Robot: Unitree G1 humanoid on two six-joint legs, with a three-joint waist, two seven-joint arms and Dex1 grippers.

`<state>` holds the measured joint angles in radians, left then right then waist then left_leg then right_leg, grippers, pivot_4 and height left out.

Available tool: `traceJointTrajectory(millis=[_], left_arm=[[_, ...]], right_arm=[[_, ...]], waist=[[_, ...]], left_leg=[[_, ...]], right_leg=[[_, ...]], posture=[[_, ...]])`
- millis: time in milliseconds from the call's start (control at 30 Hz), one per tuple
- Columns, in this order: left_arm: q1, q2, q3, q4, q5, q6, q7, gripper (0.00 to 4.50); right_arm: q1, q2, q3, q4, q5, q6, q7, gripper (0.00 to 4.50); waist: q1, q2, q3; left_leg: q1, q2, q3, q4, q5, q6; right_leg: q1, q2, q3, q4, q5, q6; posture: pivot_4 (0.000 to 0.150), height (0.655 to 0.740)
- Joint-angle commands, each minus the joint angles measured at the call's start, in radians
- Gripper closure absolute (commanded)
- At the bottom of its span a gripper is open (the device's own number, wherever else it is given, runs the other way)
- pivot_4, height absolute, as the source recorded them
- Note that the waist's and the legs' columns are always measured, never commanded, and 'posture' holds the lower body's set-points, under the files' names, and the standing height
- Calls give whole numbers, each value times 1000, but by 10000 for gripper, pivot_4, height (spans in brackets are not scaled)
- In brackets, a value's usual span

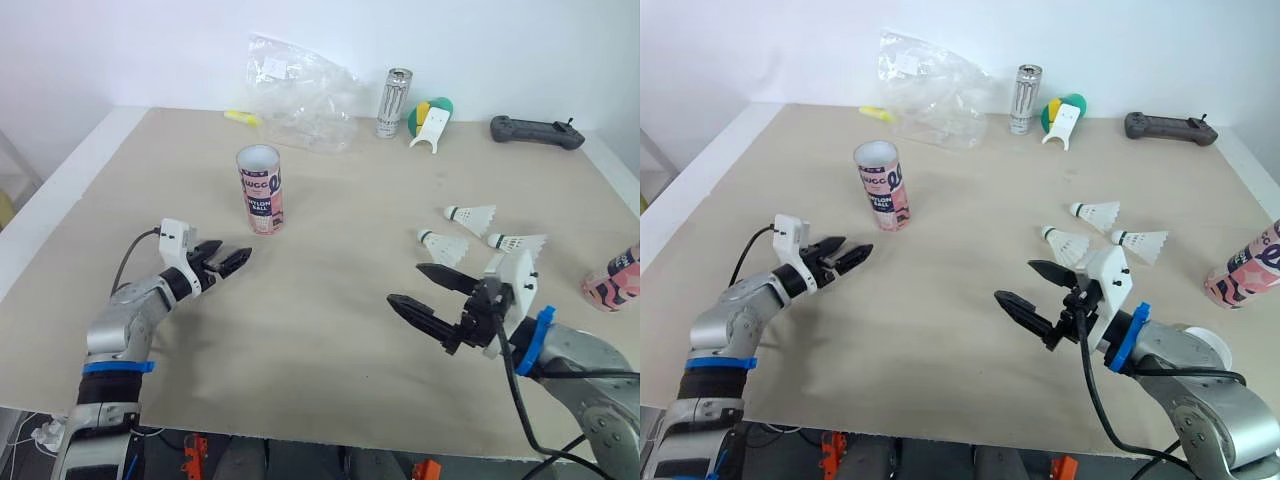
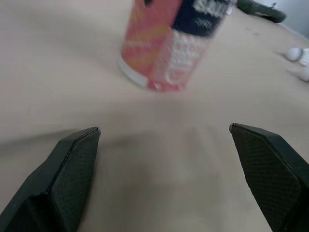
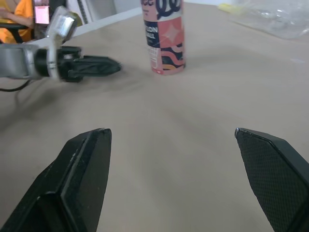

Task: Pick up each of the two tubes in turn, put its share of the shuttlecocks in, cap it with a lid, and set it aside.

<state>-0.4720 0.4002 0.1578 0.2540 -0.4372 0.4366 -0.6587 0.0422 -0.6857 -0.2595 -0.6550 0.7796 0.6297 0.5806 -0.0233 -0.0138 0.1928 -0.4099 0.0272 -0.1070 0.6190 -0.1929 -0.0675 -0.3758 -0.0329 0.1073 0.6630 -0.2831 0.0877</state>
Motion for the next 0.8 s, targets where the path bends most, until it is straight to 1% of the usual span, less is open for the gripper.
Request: traceJointTrajectory(millis=[33, 100, 233, 433, 533, 633, 733, 800], left_arm=[[-66, -20, -40, 112, 52, -121, -58, 0], [-116, -30, -66, 204, 91, -195, -89, 0], [-267, -43, -92, 456, 158, -344, -132, 0], [-402, -61, -92, 721, 218, -496, -154, 0], [-456, -83, -90, 816, 244, -545, -141, 0], [-517, -103, -84, 907, 274, -586, -87, 0], [-566, -117, -73, 970, 298, -621, -22, 0], [-583, -124, -71, 992, 309, -637, -9, 0]], right_arm=[[-11, 24, 20, -45, -18, -21, -31, 1111], [-1, 41, 33, -50, -34, -31, -41, 1111], [12, 79, 37, -69, -31, -41, -67, 1111], [40, 81, 23, -107, -32, -39, -93, 1111], [56, 80, 12, -124, -27, -36, -106, 1111], [66, 77, 11, -137, -24, -32, -117, 1111], [75, 74, 6, -142, -25, -29, -124, 1111], [79, 73, 3, -143, -26, -27, -128, 1111]], waist=[[0, 0, 0], [-1, 0, 0], [0, -1, 0], [-3, -1, 0], [-3, -1, 0], [-2, -1, 0], [-3, -1, 0], [-3, -1, 0]], left_leg=[[0, 0, 0, 0, 0, 0], [0, 0, 0, 0, 0, 0], [0, 0, -1, 0, 0, 0], [-1, 0, -1, -1, 0, 0], [-1, 0, -1, -1, 0, 0], [-2, 0, -1, -1, 0, 0], [-2, 0, -1, 0, 0, 0], [-2, 0, -1, -1, 0, 0]], right_leg=[[0, 0, 0, 0, 0, 0], [0, 0, 0, 0, 0, 0], [0, 1, -1, 0, 0, 0], [-1, 1, -1, 0, 0, 1], [-1, 1, -1, 0, -1, 0], [-1, 1, -1, 0, -1, 1], [-1, 0, -1, 0, -1, 1], [-1, 1, -1, 0, -1, 1]], posture=[[1500, 7400], [1500, 7400], [1500, 7400], [1500, 7400], [1500, 7400], [1500, 7400], [1500, 7400], [1500, 7400]])
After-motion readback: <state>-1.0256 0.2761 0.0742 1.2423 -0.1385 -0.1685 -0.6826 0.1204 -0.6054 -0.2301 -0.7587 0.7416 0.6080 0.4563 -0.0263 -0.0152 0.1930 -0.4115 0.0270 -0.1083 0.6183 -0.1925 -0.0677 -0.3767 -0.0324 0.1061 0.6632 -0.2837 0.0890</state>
